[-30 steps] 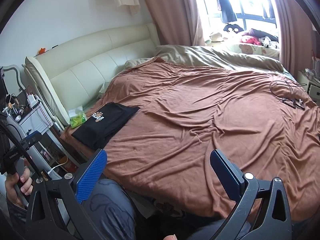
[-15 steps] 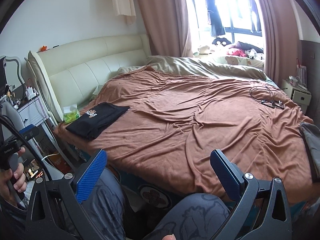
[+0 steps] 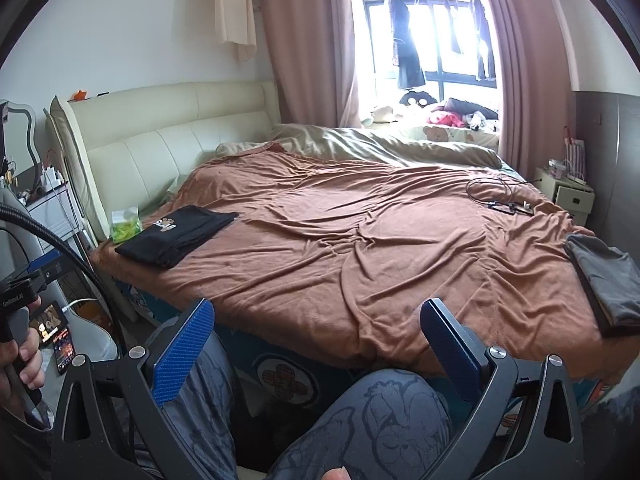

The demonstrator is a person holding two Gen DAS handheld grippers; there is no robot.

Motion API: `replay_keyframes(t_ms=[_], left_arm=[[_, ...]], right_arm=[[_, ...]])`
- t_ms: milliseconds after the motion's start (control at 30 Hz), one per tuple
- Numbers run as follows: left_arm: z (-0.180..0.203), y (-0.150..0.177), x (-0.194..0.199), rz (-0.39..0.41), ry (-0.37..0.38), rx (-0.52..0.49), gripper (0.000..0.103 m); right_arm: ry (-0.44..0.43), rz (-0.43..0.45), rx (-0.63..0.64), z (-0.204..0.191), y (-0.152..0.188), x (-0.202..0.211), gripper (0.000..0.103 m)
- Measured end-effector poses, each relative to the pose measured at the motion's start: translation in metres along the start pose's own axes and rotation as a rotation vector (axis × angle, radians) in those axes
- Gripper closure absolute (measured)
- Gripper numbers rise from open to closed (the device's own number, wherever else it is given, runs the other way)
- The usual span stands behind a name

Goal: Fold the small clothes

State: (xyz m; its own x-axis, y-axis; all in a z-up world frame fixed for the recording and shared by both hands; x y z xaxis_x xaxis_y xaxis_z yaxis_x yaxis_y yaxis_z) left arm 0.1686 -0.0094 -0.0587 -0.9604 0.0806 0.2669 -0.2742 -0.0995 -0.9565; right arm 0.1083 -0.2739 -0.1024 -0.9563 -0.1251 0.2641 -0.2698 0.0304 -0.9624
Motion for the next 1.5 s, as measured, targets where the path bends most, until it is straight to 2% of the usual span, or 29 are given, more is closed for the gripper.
replay_keyframes(t_ms=[1500], left_arm=[[0.01, 0.001, 0.019, 0.036, 0.029, -0.023, 0.0]], right_arm=[[0.005, 0.022, 0.011, 0.011, 0.004, 0.007, 0.0]])
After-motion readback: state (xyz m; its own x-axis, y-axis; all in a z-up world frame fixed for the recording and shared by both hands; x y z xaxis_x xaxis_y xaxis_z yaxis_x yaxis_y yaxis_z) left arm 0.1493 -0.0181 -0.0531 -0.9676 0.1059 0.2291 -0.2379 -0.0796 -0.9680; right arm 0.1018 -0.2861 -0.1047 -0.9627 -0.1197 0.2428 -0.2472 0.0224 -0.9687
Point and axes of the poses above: each gripper's, at about its wrist camera, not at the fingertips, and x roughly against the way its jaws point, z to its right, y to its underside, the point moved 10 cm from there along -x, roughly the way its jaws point, and after that the axes turned 7 degrees about z, right-handed, at the moved point
